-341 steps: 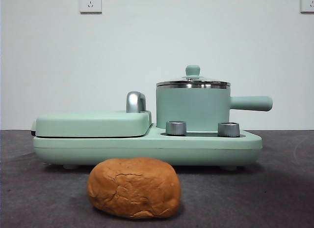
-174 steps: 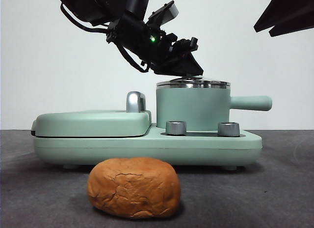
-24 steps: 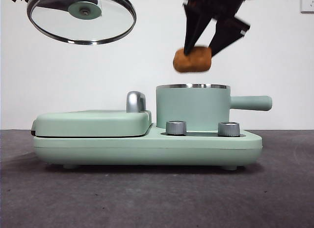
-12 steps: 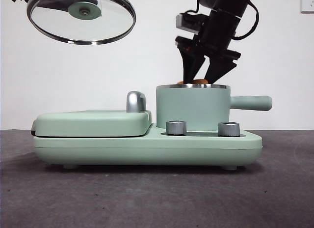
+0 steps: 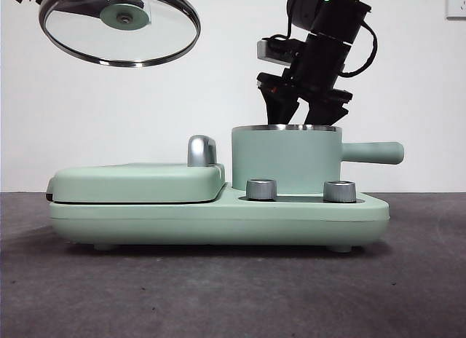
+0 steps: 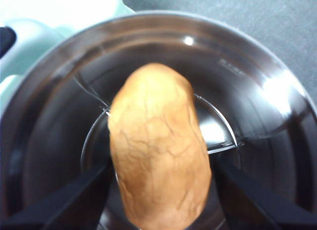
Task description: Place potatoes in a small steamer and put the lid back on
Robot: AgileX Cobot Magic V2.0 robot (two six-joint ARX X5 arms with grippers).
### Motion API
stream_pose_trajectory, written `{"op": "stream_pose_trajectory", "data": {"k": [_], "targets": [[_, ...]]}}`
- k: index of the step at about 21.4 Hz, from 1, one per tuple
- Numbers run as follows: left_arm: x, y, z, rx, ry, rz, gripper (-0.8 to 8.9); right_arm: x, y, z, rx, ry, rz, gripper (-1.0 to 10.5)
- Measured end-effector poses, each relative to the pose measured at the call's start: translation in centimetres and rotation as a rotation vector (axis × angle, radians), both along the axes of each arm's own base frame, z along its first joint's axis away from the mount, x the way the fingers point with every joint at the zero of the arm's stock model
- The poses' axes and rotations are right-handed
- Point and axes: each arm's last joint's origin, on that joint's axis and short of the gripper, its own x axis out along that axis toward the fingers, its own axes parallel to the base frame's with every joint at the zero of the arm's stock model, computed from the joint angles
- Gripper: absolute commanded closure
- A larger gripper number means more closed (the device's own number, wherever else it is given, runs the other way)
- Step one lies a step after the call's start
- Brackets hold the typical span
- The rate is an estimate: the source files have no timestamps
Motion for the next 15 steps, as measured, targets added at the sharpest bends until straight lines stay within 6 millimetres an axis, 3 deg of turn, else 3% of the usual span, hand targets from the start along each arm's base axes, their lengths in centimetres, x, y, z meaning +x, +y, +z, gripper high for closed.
{"op": "stream_pose_trajectory", "data": {"k": [4,6,10,12,15], "targets": [[0.0,0.0,0.0,0.0,0.0,0.0,8.04,0.0,0.0,0.3,0.006,-0.008,0.001,6.1],[0.0,0.0,0.0,0.0,0.0,0.0,8.04,-0.7,-0.3,1.8,0.021,-0.035,-0.005,6.1],[0.0,0.0,0.0,0.0,-0.001,0.0,8.04,-3.8,-1.7,8.1,0.088,-0.186,-0.033,6.2],[0.0,0.0,0.0,0.001,-0.001,0.0,8.04,-5.4,-2.3,9.1,0.108,-0.232,-0.035,6.2],[0.0,0.0,0.0,0.002,-0.002,-0.001,8.04,-8.3,-3.6,8.4,0.124,-0.266,-0.037,6.2]]}}
